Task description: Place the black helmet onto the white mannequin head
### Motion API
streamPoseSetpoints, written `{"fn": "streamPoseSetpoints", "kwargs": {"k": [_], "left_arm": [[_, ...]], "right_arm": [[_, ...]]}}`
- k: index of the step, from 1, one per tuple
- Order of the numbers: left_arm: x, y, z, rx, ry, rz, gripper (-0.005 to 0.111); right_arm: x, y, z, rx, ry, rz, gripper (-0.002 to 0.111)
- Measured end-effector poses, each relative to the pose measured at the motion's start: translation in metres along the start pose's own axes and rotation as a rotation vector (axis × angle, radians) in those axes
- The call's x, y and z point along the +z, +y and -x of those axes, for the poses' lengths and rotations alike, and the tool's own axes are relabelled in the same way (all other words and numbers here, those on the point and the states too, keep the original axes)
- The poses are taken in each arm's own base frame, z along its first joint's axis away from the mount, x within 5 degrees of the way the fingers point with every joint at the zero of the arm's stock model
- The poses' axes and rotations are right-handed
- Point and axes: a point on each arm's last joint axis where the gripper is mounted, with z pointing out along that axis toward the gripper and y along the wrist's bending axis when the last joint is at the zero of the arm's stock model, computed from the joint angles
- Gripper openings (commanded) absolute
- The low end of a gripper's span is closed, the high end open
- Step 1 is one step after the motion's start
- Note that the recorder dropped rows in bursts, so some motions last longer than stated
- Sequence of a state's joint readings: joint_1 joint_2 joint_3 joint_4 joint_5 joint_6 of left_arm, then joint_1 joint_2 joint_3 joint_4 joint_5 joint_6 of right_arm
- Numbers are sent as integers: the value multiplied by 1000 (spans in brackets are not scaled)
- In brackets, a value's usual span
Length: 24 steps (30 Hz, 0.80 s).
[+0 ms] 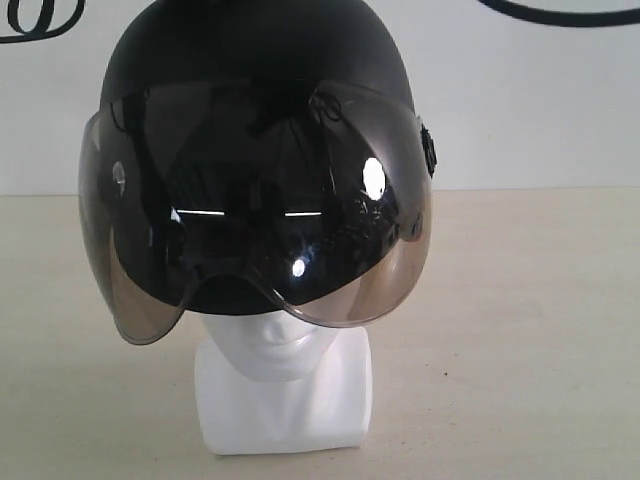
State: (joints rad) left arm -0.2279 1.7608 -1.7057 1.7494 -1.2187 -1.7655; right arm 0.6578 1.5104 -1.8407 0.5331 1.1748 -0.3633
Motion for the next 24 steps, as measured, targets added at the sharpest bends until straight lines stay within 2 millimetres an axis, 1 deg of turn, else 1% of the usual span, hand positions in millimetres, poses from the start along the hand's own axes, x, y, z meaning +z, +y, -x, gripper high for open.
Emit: {"fn": "streamPoseSetpoints", "kwargs": {"k": [4,13,20,24], "left_arm": [[0,-1,-3,37,-16,-2,4],[1,-2,-10,34,-50,6,4],[-1,-5,-9,45,-52,11,4],[-1,-6,-9,51,-51,11,4]], "right_arm": [[0,0,0,1,5,5,0],[1,3,-2,12,27,35,0],[16,-5,-4,27,68,36,0],[16,-9,-6,32,83,0,0]]}}
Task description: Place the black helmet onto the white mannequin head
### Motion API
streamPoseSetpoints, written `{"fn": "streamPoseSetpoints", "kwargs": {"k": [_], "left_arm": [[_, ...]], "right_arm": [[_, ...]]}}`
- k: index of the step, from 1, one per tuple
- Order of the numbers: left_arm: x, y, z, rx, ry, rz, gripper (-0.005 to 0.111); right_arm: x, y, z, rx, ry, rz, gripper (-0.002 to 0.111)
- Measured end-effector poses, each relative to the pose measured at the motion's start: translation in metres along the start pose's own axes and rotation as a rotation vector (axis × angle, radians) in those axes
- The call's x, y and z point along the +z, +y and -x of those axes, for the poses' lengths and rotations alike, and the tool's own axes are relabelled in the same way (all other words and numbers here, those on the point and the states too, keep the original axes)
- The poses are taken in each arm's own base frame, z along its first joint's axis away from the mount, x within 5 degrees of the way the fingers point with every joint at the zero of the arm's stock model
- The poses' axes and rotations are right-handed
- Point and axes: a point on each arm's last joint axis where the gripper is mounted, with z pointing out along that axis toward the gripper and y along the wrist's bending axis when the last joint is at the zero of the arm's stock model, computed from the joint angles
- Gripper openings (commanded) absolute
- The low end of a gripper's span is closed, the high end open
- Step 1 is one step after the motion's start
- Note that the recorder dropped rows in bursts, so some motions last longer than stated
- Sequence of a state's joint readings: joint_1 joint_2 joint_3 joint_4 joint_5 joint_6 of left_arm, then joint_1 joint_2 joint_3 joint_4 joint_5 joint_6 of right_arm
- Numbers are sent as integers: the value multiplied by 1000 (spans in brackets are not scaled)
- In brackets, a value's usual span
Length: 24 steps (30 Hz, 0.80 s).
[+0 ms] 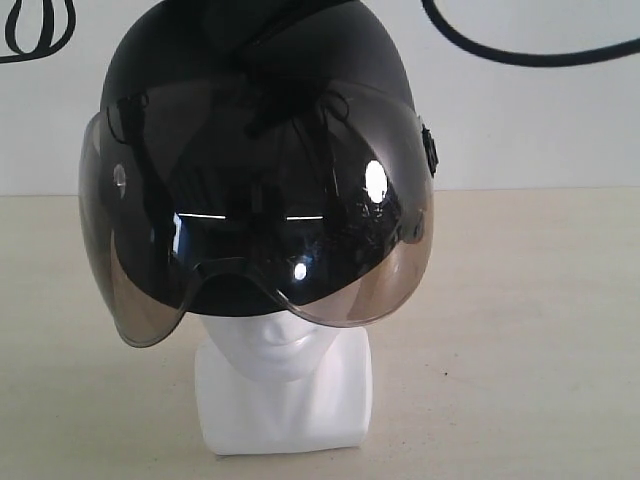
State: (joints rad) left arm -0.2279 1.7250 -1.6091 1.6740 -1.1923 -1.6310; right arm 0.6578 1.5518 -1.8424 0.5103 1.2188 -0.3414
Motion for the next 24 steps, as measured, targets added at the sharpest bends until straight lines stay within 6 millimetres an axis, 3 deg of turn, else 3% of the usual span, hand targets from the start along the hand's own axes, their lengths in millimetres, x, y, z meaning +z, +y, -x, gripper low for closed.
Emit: {"fn": "streamPoseSetpoints", "kwargs": {"k": [19,24], "left_arm": [[-1,-2,1,12,9,-1,4],[-1,-2,1,12,9,-1,4]], "right_arm": [[12,1,-11,111,17,42,0],[17,10,-10,75,21,37,0]]}}
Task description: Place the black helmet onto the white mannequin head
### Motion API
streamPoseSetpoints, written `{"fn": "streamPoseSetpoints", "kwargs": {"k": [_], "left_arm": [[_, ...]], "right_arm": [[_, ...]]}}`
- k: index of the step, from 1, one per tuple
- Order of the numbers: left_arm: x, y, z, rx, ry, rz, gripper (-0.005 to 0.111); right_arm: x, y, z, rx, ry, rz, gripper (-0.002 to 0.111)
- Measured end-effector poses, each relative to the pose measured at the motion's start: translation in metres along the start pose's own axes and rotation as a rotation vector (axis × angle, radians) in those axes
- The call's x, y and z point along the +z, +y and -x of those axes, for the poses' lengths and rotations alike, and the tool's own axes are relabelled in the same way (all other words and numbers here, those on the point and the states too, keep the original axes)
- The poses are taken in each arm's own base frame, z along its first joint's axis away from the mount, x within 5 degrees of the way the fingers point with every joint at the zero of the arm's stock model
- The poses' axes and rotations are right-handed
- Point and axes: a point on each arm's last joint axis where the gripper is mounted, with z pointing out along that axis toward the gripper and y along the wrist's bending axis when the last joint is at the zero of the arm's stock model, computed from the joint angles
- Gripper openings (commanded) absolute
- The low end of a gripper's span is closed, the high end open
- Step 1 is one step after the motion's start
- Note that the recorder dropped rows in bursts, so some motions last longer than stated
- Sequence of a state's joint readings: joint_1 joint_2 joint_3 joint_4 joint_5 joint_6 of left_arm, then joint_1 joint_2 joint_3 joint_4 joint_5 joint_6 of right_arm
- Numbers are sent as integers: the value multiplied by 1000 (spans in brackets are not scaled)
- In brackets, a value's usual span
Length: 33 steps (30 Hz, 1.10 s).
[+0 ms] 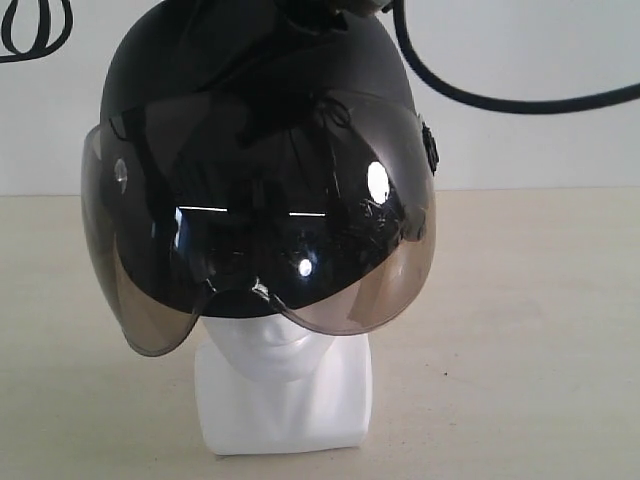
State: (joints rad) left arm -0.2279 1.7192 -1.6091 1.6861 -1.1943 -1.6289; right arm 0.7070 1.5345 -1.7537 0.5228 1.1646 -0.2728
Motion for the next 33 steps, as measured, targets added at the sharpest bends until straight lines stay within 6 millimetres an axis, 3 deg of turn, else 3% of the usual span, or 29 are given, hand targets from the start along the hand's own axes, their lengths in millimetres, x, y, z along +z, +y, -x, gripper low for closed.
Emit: {"fn": "streamPoseSetpoints", "kwargs": {"k": [12,23,33], "left_arm": [[0,0,0,-1,1,0,4],[0,0,0,-1,2,-2,4],[0,0,0,-1,1,0,4]], "right_arm": [[-1,2,-2,53,3,-37,0],[-8,5,-25,59,93,-56,0],[-8,5,-26,58,100,-58,0]]}}
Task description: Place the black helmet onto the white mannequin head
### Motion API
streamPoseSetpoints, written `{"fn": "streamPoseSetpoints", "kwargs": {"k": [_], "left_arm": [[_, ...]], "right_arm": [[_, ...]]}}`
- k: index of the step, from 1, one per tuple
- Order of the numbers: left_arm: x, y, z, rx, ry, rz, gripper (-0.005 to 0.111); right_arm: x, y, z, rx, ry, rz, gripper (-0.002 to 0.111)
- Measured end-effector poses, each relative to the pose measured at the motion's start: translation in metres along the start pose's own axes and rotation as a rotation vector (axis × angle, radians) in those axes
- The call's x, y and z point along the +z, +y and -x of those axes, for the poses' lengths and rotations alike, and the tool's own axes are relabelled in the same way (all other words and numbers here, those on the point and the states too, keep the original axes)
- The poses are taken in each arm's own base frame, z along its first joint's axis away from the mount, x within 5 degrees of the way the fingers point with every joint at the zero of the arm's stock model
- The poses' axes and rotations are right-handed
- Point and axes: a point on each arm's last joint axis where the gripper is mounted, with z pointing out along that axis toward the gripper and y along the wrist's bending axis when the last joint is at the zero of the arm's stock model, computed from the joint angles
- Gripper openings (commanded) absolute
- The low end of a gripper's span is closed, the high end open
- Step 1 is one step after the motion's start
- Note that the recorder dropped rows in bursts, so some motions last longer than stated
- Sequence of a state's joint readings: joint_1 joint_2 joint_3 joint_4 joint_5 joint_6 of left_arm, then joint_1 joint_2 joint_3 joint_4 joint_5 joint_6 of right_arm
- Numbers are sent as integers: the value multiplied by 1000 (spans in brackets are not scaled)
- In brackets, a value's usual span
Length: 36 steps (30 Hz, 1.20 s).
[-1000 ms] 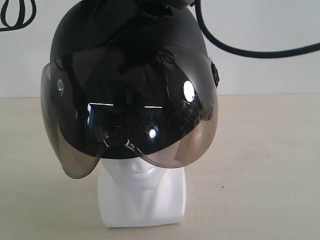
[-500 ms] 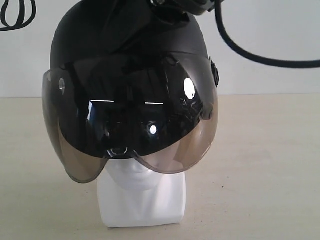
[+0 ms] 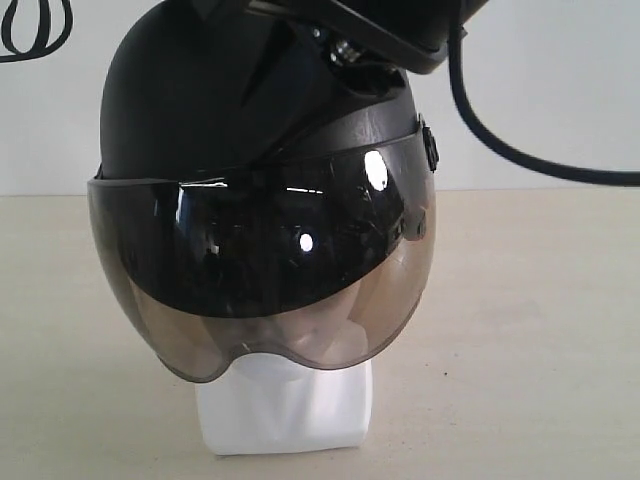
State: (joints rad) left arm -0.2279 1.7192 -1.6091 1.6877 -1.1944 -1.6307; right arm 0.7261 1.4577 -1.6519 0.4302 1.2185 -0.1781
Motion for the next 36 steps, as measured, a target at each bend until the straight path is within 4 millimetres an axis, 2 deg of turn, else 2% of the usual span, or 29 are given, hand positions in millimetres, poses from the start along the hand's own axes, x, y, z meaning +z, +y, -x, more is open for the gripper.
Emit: {"fn": "streamPoseSetpoints", "kwargs": {"k": [9,12,18,20,24,29,36], "left_arm": [[2,-1,0,1,0,-6,4],[2,-1,0,1,0,-4,4],[2,-1,0,1,0,-4,4],[2,-1,0,1,0,-4,4],[2,-2,3,2,7,-5,4],[4,-6,8,21,28,-27,4],[-4,-20,32,79,4,-21,4]], "right_arm": [[14,-3,-13,40,36,24,0],[18,-5,-21,42,113,25,0],[10,-4,-25,12,108,-3,0],[-3,0,-27,-29,67,-27,0],[-45,10,-24,-111,-164,-117,0],[-93,19,-35,-157,-338,-235,0],[-132,19,-52,-171,-420,-414,0]]}}
